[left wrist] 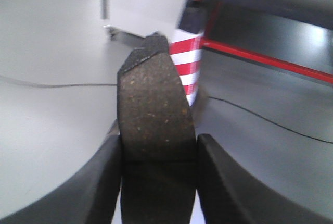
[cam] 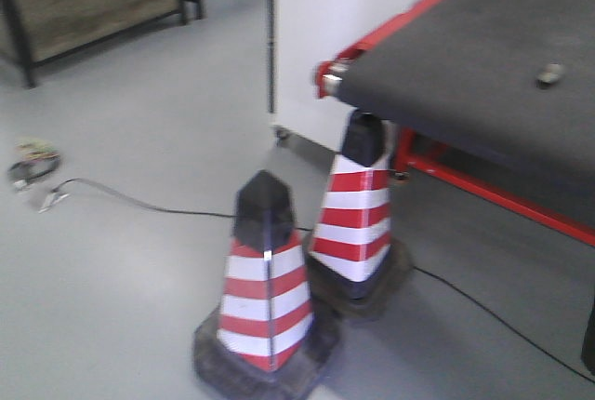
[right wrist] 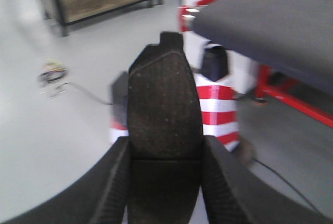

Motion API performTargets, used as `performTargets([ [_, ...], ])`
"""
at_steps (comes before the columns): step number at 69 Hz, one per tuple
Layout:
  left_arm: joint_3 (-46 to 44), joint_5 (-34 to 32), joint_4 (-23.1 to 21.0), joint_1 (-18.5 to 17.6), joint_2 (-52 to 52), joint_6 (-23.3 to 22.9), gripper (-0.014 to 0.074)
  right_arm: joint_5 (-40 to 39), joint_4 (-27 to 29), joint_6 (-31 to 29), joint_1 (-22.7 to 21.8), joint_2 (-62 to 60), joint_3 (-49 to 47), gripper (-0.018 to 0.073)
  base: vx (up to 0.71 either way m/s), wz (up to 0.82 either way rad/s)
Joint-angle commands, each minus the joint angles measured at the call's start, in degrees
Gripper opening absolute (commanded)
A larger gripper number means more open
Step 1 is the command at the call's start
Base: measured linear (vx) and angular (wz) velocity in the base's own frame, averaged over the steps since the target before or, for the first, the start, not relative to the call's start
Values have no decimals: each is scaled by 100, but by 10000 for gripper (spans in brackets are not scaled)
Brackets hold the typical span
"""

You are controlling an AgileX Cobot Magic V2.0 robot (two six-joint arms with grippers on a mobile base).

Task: Move and align brake pads A on conveyor
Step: 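Turn and approach the black belt conveyor with both pads held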

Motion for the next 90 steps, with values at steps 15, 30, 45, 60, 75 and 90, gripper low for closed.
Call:
performTargets([
  [15,-163,-517,28,14,85,-6,-6,-570,-26,-69,-39,33,-184,-4,17,-81],
  [30,-163,-517,28,14,85,-6,-6,-570,-26,-69,-39,33,-184,-4,14,-85],
  [45,-163,-517,28,14,85,-6,-6,-570,-26,-69,-39,33,-184,-4,10,-78],
  [60,-163,-517,28,14,85,-6,-6,-570,-26,-69,-39,33,-184,-4,8,-49],
  [75,-163,-517,28,14,85,-6,-6,-570,-26,-69,-39,33,-184,-4,7,-19],
  [90,-163,-517,28,14,85,-6,-6,-570,-26,-69,-39,33,-184,-4,10,-12],
])
